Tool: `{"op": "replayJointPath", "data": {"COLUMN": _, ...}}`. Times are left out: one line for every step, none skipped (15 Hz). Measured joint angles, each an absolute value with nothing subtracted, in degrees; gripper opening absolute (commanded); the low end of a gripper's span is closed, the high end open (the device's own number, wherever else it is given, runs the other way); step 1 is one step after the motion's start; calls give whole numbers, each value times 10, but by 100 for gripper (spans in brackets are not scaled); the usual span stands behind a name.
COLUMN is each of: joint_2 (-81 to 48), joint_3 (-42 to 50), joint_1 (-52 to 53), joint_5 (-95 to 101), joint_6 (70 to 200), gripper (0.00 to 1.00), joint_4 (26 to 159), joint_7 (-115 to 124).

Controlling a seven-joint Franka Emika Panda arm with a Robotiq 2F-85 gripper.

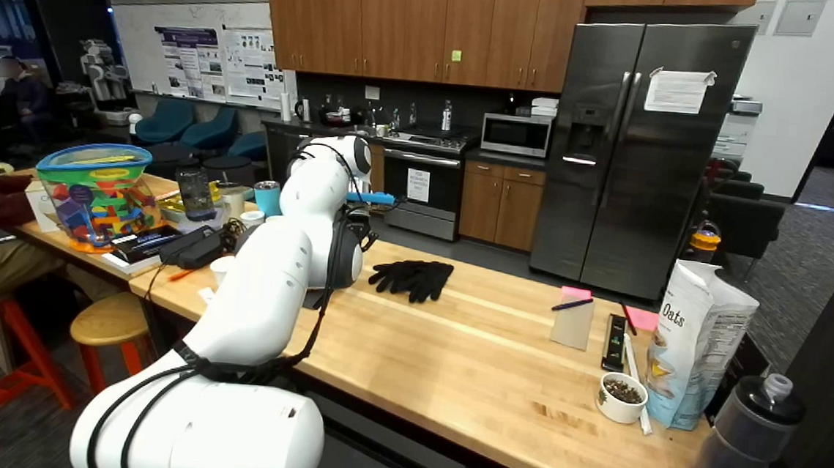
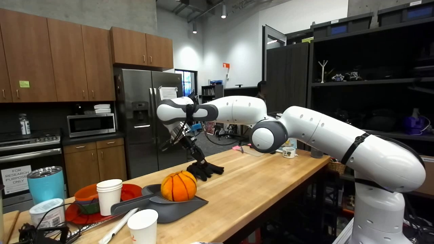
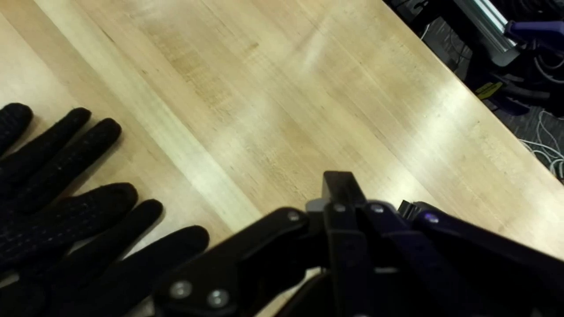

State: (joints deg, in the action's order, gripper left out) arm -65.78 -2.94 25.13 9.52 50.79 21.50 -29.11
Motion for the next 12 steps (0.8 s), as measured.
{"op": "replayJointPath", "data": {"joint_2": -658, "joint_3": -29, "joint_1": 252, "joint_5": 95, "joint_6": 503, "gripper": 0, "joint_4": 215, "joint_7": -290}}
{"op": "replayJointPath", "data": {"joint_2": -659, "joint_3": -29, "joint_1": 252, "joint_5": 95, "joint_6": 498, "gripper": 0, "joint_4": 215, "joint_7": -290}}
{"op": "replayJointPath", "data": {"joint_2": -660, "joint_3": -29, "joint_1": 254, "joint_5": 95, "joint_6": 494, "gripper": 0, "joint_4": 215, "joint_7": -290}}
{"op": "replayJointPath", "data": {"joint_2": -662, "joint_3": -29, "joint_1": 255, "joint_5": 96, "joint_6": 490, "gripper": 0, "joint_4": 216, "joint_7": -290}}
{"op": "replayJointPath", "data": {"joint_2": -663, "joint_3": -29, "joint_1": 257, "joint_5": 96, "joint_6": 488, "gripper": 0, "joint_4": 216, "joint_7": -290}}
{"op": "replayJointPath", "data": {"joint_2": -664, "joint_3": -29, "joint_1": 259, "joint_5": 97, "joint_6": 485, "gripper": 0, "joint_4": 216, "joint_7": -290}}
{"op": "replayJointPath", "data": {"joint_2": -666, "joint_3": -29, "joint_1": 263, "joint_5": 99, "joint_6": 483, "gripper": 0, "joint_4": 216, "joint_7": -291}}
{"op": "replayJointPath", "data": {"joint_2": -668, "joint_3": -29, "joint_1": 267, "joint_5": 100, "joint_6": 481, "gripper": 0, "joint_4": 216, "joint_7": -291}}
{"op": "replayJointPath", "data": {"joint_2": -669, "joint_3": -29, "joint_1": 272, "joint_5": 102, "joint_6": 480, "gripper": 0, "joint_4": 216, "joint_7": -291}}
{"op": "replayJointPath", "data": {"joint_2": -672, "joint_3": -29, "joint_1": 279, "joint_5": 104, "joint_6": 479, "gripper": 0, "joint_4": 216, "joint_7": -292}}
{"op": "replayJointPath", "data": {"joint_2": -674, "joint_3": -29, "joint_1": 286, "joint_5": 108, "joint_6": 478, "gripper": 0, "joint_4": 216, "joint_7": -293}}
{"op": "replayJointPath", "data": {"joint_2": -676, "joint_3": -29, "joint_1": 294, "joint_5": 112, "joint_6": 477, "gripper": 0, "joint_4": 216, "joint_7": -296}}
